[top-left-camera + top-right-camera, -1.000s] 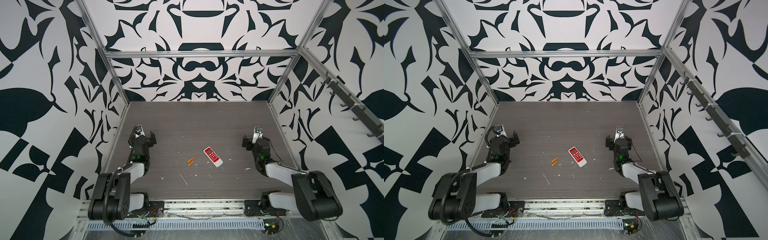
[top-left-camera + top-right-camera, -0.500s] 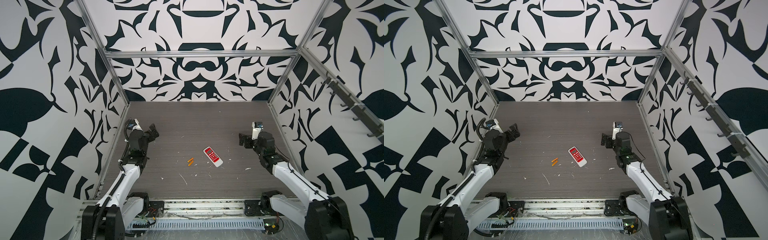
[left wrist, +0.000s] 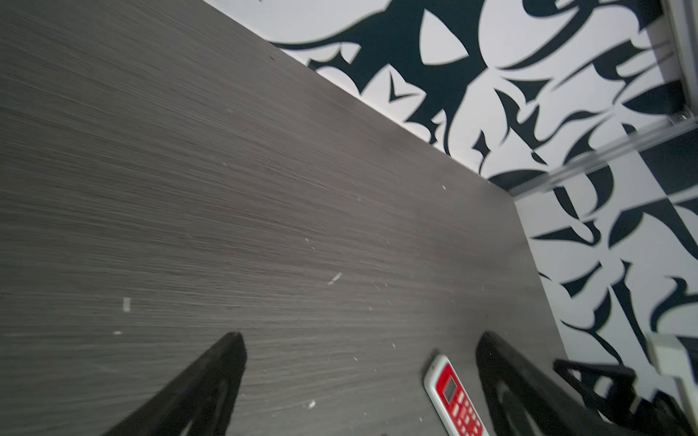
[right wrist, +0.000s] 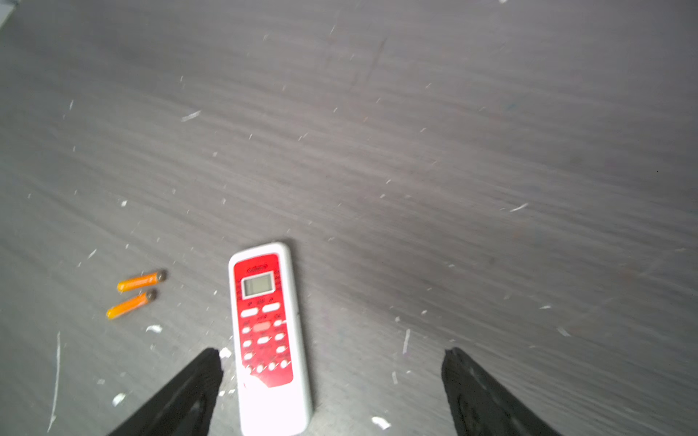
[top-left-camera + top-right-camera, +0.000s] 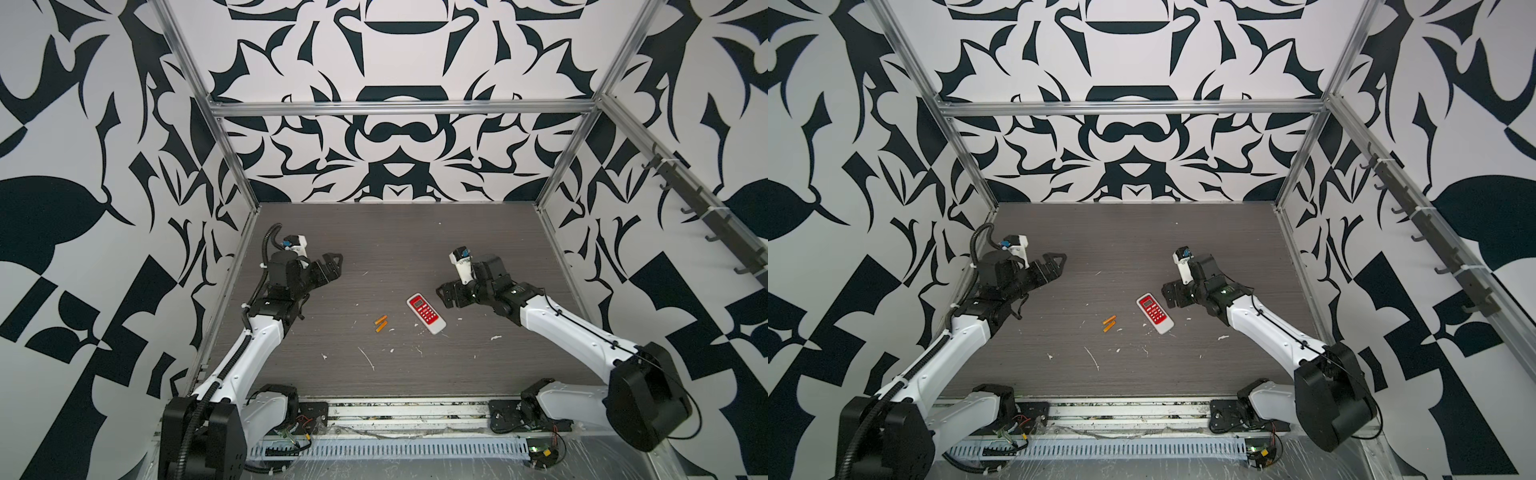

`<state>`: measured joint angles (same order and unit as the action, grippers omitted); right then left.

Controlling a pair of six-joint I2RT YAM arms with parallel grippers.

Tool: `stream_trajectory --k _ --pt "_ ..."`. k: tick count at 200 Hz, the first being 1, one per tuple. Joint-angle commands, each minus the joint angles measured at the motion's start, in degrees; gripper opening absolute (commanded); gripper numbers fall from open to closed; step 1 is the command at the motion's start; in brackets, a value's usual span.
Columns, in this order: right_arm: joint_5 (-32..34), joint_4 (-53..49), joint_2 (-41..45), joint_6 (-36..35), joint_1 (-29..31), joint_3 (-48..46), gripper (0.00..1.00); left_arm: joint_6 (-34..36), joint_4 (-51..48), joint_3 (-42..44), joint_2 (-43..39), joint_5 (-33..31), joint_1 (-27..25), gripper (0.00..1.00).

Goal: Load the batteries into the remote control
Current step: 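Move the right gripper over the red remote while the left arm rises, then lower the right gripper and close it on the remote's bottom end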

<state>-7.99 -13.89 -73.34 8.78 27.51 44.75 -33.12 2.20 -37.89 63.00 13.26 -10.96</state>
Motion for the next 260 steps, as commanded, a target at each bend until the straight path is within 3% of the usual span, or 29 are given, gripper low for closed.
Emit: stream_trajectory --k 1,62,119,260 --pt "-3.21 -4.30 -1.27 -1.19 2.64 2.71 0.95 0.53 -1.31 -2.41 1.90 7.24 -2.83 0.99" --pt "-3.93 -5.86 -6.02 -1.04 8.03 4.00 0.93 2.10 -0.88 -3.56 5.21 9.94 -8.56 0.99" --pt "1.04 -8.99 -10.36 -1.13 9.76 6.37 0.92 2.25 -0.44 -3.44 5.78 10.08 -10.20 0.99" --pt "4.90 -10.42 -17.07 -0.69 12.38 8.50 0.91 4.56 -1.97 -3.60 5.64 6.90 -13.02 0.99"
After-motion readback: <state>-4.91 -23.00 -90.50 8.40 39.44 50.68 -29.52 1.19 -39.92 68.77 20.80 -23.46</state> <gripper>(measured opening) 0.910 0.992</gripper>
